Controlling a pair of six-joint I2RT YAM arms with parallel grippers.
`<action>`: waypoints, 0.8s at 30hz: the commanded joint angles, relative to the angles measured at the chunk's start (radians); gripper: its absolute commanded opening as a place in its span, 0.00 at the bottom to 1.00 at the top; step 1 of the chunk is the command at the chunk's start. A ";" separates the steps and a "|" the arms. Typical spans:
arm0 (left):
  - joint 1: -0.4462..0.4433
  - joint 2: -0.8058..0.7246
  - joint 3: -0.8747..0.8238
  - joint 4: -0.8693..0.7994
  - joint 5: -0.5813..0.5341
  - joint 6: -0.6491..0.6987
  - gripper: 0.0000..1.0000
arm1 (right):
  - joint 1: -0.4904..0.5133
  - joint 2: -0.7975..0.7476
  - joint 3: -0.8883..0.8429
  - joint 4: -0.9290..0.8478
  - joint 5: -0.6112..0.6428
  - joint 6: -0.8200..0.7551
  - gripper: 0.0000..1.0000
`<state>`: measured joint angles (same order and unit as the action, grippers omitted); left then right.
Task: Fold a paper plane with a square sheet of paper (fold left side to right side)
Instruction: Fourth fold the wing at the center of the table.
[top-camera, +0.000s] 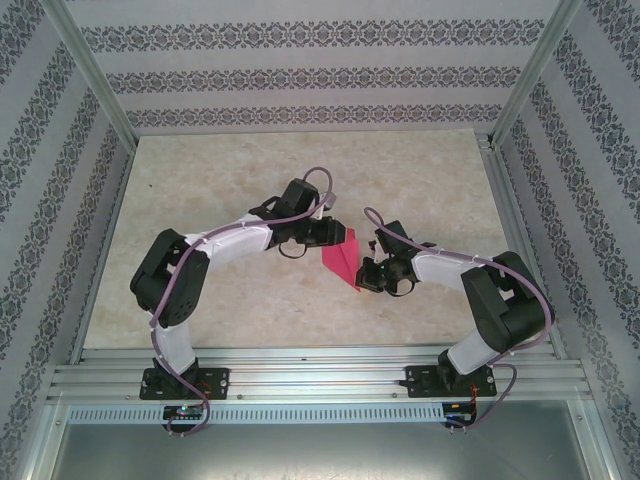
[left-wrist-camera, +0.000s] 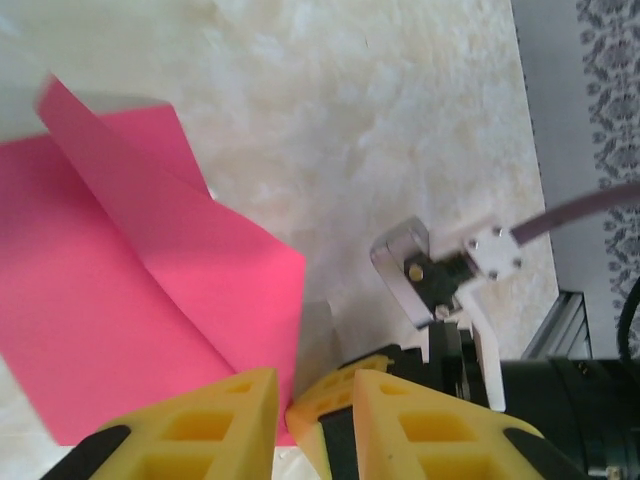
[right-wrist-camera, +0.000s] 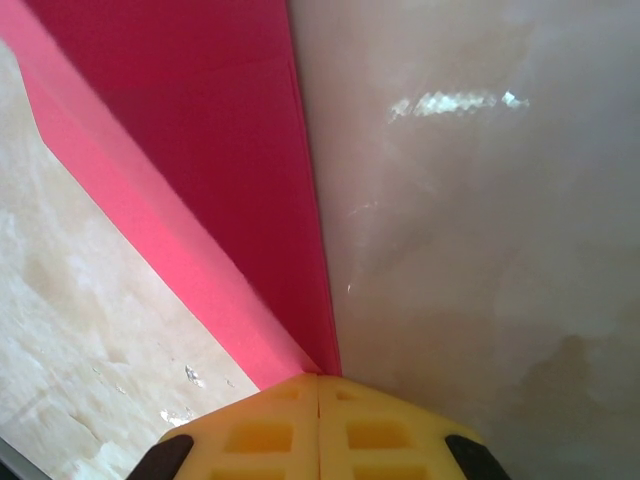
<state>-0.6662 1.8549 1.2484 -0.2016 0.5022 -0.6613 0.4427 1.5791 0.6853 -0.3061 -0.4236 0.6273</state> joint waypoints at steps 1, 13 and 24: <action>-0.052 0.042 -0.033 0.059 0.030 -0.026 0.25 | -0.004 0.068 -0.030 -0.083 0.135 -0.013 0.06; -0.105 0.153 -0.034 0.153 0.006 -0.146 0.18 | 0.012 0.081 -0.021 -0.087 0.155 -0.016 0.05; -0.111 0.200 -0.058 0.206 -0.011 -0.193 0.19 | 0.031 0.101 -0.012 -0.107 0.188 -0.018 0.05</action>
<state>-0.7662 2.0304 1.2003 -0.0360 0.5106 -0.8379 0.4522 1.5982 0.7136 -0.3450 -0.4118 0.6273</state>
